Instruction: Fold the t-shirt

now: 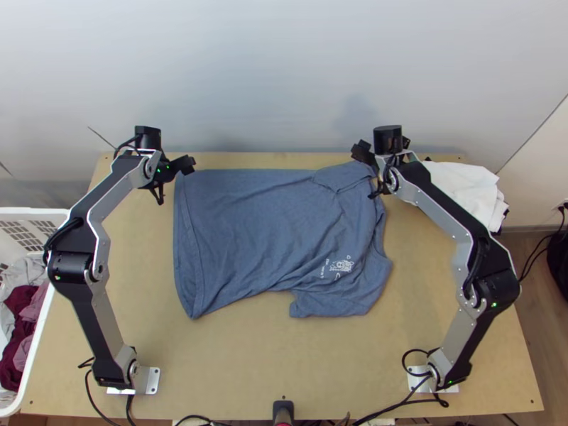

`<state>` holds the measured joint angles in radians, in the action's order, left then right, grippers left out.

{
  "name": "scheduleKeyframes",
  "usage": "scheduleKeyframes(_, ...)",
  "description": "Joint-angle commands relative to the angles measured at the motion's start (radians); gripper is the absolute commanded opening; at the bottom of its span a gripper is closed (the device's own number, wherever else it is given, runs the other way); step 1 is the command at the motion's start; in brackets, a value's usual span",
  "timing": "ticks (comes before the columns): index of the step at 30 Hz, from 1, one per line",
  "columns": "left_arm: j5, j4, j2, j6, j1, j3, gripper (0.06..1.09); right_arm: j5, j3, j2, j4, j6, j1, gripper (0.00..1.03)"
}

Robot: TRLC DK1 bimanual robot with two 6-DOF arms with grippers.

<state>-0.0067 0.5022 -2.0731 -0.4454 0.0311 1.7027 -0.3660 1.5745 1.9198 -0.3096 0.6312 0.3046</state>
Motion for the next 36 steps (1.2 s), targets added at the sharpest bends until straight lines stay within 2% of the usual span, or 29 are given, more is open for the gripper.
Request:
scheduleKeyframes(1,0.002,0.070,-0.028,0.001,0.018,0.018,0.93,-0.001,-0.027,-0.039,-0.017,0.012,-0.004,0.98)
scheduleKeyframes(3,0.001,0.088,-0.038,-0.003,0.021,0.029,0.88,-0.001,-0.037,-0.042,-0.017,0.012,0.004,0.98)
scheduleKeyframes(15,-0.033,0.137,-0.084,0.010,0.024,0.049,0.88,-0.001,-0.090,-0.076,-0.019,-0.005,0.002,0.98)
scheduleKeyframes(17,-0.035,0.141,-0.091,0.010,0.021,0.048,0.83,-0.001,-0.097,-0.079,-0.019,-0.007,0.002,0.98)
scheduleKeyframes(23,-0.033,0.139,-0.097,0.008,0.029,0.051,0.82,-0.001,-0.108,-0.084,-0.019,-0.010,0.004,0.98)
scheduleKeyframes(27,-0.033,0.134,-0.101,0.008,0.027,0.052,0.68,-0.001,-0.107,-0.084,-0.019,-0.013,0.011,0.98)
scheduleKeyframes(32,-0.035,0.134,-0.101,0.011,0.027,0.051,0.61,-0.001,-0.108,-0.074,-0.017,-0.014,0.033,0.98)
scheduleKeyframes(36,-0.035,0.131,-0.101,0.014,0.027,0.051,0.36,-0.001,-0.111,-0.068,-0.017,-0.013,0.042,0.98)
